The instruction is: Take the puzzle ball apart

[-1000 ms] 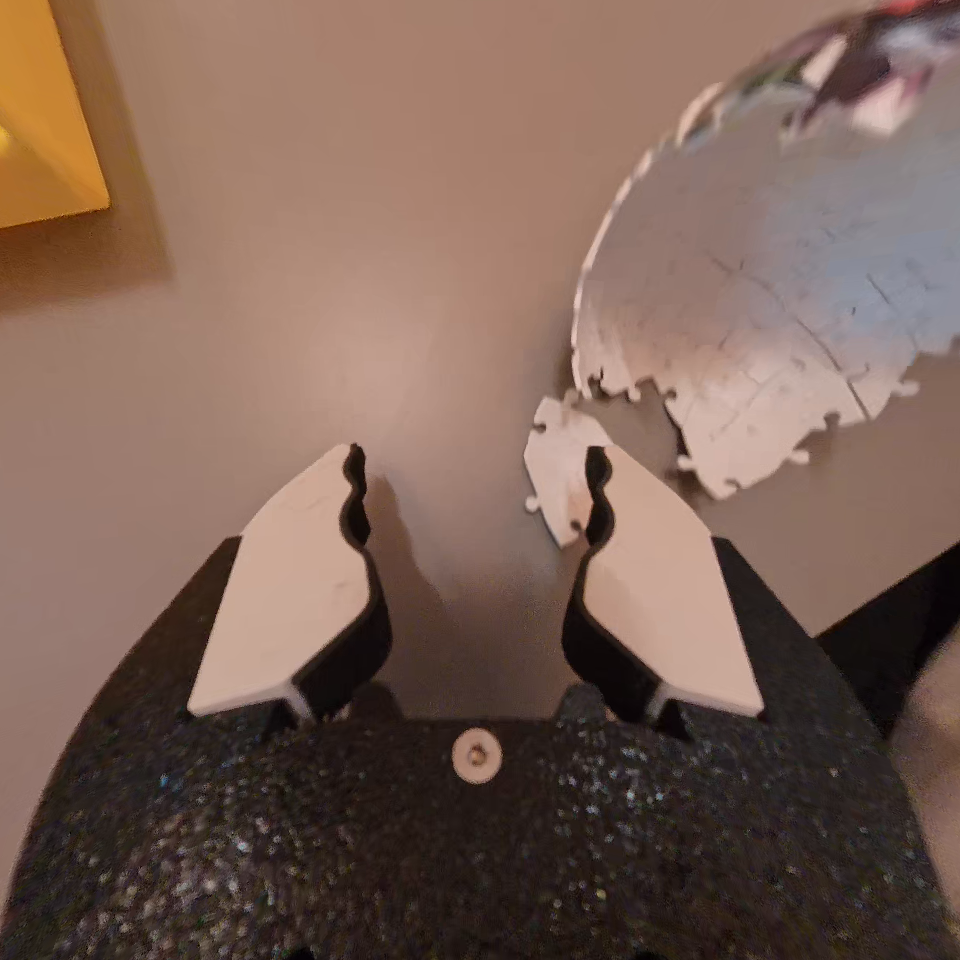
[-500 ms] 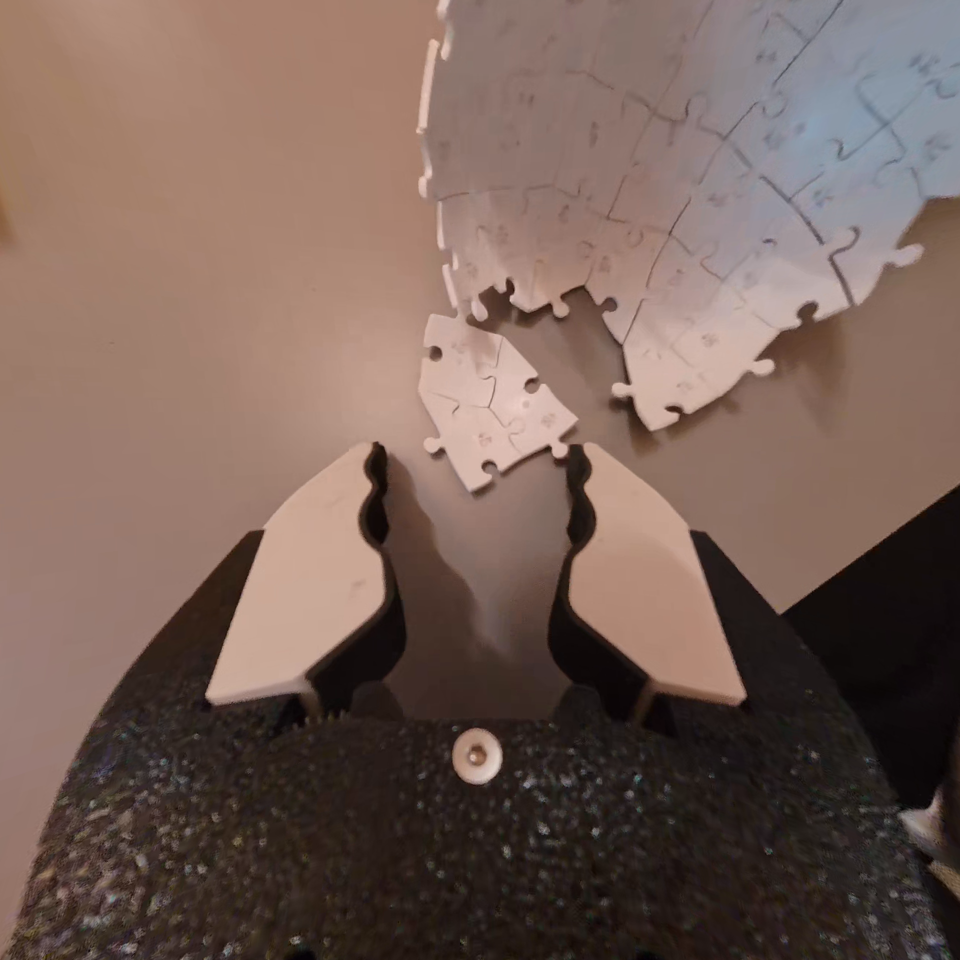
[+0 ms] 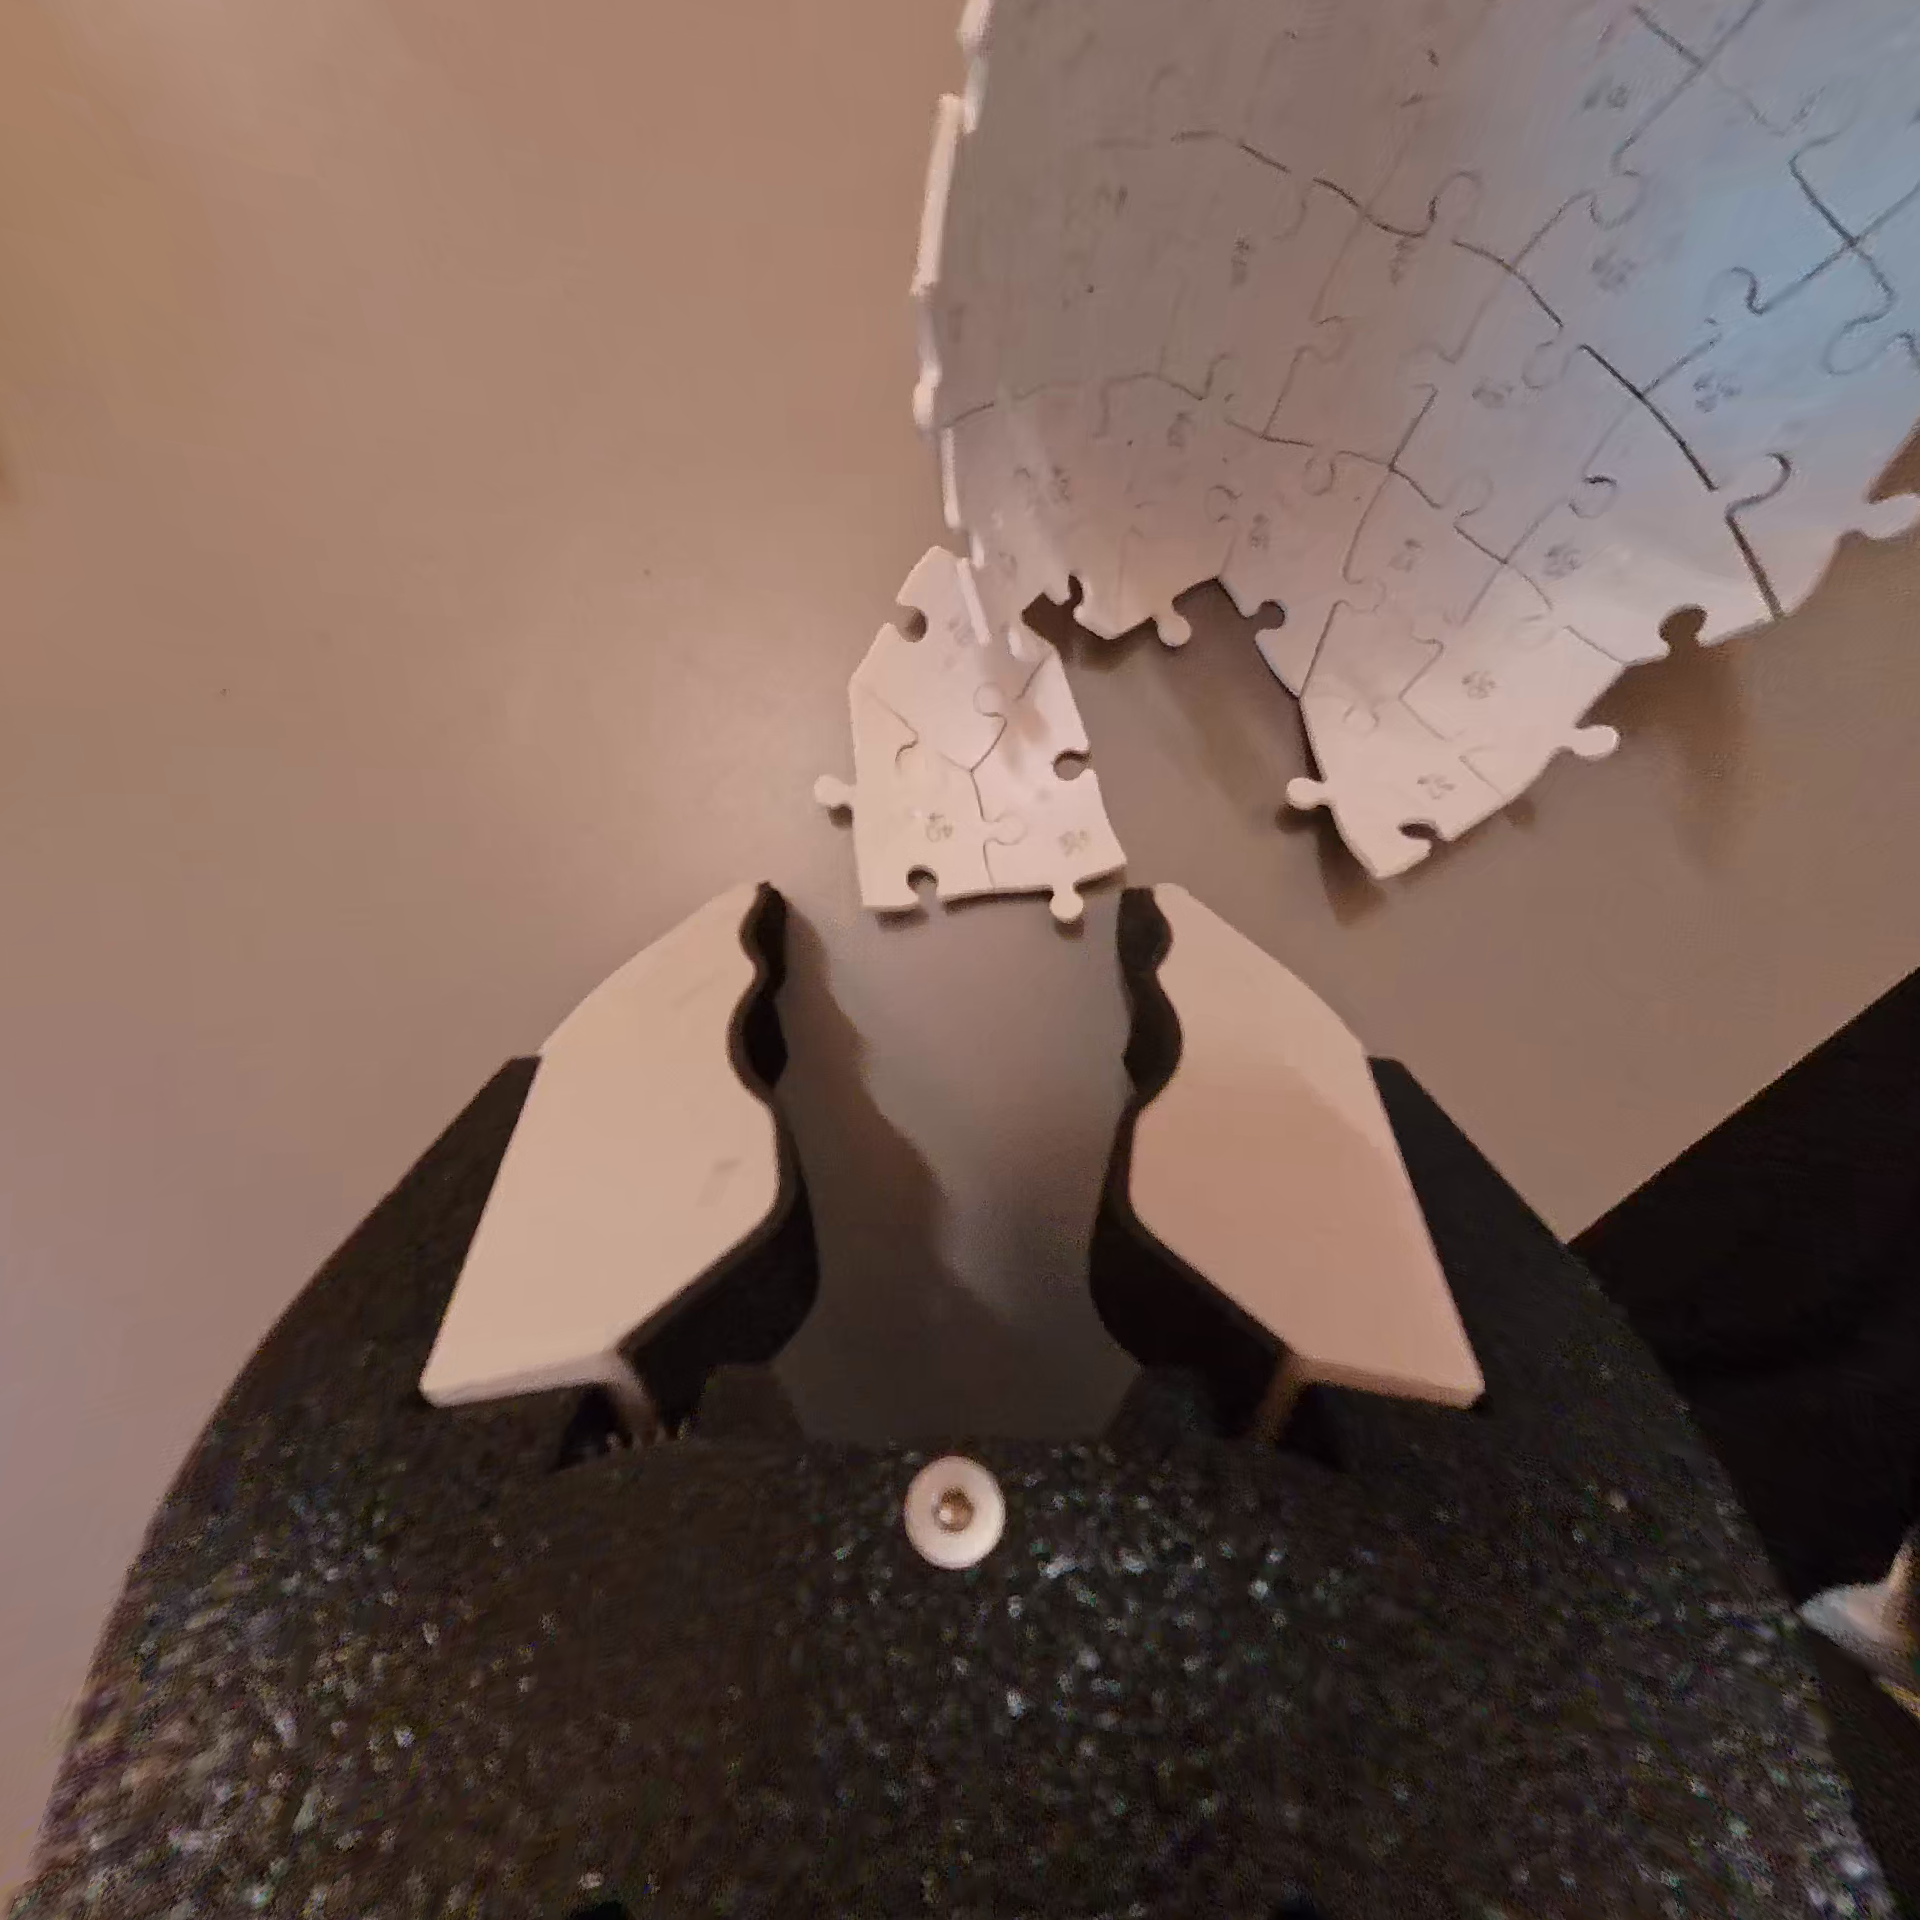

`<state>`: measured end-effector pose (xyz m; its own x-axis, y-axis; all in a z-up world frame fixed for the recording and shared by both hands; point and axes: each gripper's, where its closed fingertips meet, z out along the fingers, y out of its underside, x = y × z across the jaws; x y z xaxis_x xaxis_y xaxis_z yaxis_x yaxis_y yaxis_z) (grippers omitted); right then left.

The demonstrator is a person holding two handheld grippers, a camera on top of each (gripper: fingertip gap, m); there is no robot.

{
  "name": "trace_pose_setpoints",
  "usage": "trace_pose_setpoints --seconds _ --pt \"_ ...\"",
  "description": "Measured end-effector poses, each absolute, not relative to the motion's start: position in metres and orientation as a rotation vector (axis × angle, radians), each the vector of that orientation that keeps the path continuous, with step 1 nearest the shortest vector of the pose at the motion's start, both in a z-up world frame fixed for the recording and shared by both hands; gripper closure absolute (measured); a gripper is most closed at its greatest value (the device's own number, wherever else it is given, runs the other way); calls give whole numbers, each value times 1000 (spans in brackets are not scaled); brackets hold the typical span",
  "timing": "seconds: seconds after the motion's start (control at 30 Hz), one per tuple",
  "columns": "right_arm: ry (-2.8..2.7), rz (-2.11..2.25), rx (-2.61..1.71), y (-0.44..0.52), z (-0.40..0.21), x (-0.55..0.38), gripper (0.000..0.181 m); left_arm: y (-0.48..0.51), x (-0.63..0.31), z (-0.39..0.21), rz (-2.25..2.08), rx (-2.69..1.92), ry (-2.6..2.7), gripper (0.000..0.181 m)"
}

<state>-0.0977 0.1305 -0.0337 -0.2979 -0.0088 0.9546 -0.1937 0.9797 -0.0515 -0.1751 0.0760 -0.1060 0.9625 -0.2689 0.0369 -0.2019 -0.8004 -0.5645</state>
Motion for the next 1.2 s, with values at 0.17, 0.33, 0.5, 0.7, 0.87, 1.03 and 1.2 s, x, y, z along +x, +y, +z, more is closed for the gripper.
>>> trace_pose_setpoints --seconds 0.17,0.33,0.5,0.7,0.87,1.03,1.2 --pt "-1867 183 152 129 -34 -98 69 78 -172 -106 -113 -2531 293 117" --pt "-1865 186 157 126 -34 -98 69 81 -170 -107 -105 -2536 324 124" --pt "-1863 182 164 125 -34 -98 69 82 -173 -107 -105 -2533 314 130" --pt "-1863 180 168 124 -34 -98 70 80 -183 -104 -31 -2528 337 114" --pt "-1861 184 171 122 -34 -98 70 87 -180 -103 -104 -2503 422 119" --pt "-1860 183 175 121 -34 -97 71 90 -175 -106 -142 -2502 433 132" --pt "-1865 174 179 121 -34 -96 71 83 -177 -106 -118 -2527 393 134"
